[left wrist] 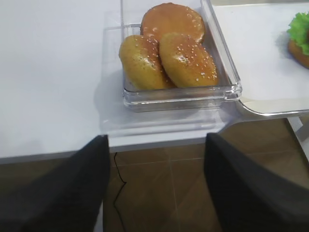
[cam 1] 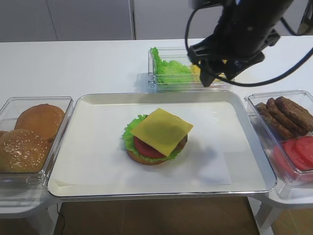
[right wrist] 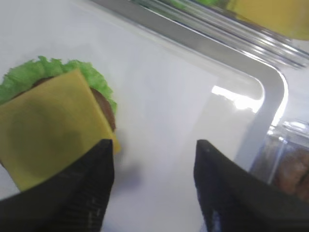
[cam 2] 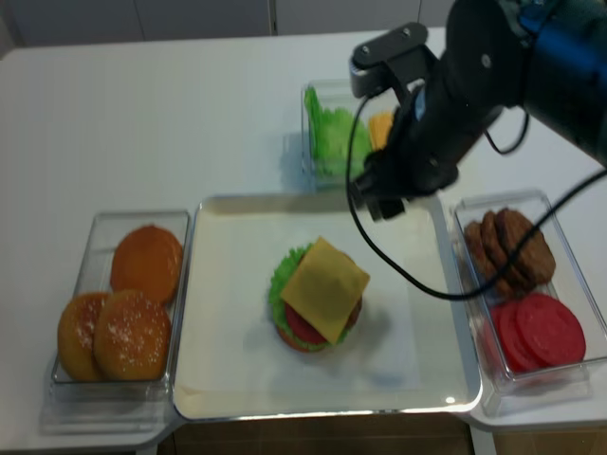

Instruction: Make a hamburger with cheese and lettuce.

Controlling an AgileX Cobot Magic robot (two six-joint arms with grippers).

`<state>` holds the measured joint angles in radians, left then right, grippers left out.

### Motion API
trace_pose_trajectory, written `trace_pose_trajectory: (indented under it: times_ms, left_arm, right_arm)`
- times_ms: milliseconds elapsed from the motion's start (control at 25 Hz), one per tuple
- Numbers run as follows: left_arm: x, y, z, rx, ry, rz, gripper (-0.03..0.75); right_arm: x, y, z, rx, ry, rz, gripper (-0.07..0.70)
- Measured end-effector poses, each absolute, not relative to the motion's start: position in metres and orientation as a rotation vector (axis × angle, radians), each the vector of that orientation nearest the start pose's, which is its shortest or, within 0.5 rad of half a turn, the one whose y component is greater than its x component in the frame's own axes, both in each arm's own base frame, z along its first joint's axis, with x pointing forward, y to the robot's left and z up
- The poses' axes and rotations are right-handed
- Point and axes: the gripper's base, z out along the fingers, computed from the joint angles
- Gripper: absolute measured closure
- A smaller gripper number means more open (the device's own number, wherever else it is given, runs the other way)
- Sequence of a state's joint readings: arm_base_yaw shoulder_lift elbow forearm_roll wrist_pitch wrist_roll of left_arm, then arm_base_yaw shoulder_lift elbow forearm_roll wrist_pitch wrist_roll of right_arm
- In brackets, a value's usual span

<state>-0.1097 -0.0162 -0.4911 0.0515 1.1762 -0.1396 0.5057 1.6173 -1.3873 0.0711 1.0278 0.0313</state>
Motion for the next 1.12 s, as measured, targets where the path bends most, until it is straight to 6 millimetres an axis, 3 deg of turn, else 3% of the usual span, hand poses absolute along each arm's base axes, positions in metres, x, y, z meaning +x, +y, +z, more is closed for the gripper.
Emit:
trace_pose_trajectory:
  times_ms: [280, 480, 680, 1120]
  left_arm:
    - [-0.011, 0.006, 0.266, -0.038, 2.152, -0.082, 0.260]
    - [-0.011, 0.006, 0.266, -0.038, 2.152, -0.082, 0.260]
    - [-0.011, 0.006, 0.266, -0.038, 2.152, -0.082, 0.260]
    - [-0.011, 0.006, 0.266, -0.038, 2.152, -0.082, 0.260]
  right_arm:
    - [0.301, 0.098, 0.328, -0.292, 2.727, 0.200, 0.228]
    - [0.290, 0.054, 0.325, -0.072, 2.764, 0.168, 0.228]
    - [0.258, 0.033, 0.316, 0.022, 2.791, 0.152, 0.228]
    - [0.162, 0.022, 0.325, 0.090, 2.677, 0.181, 0.228]
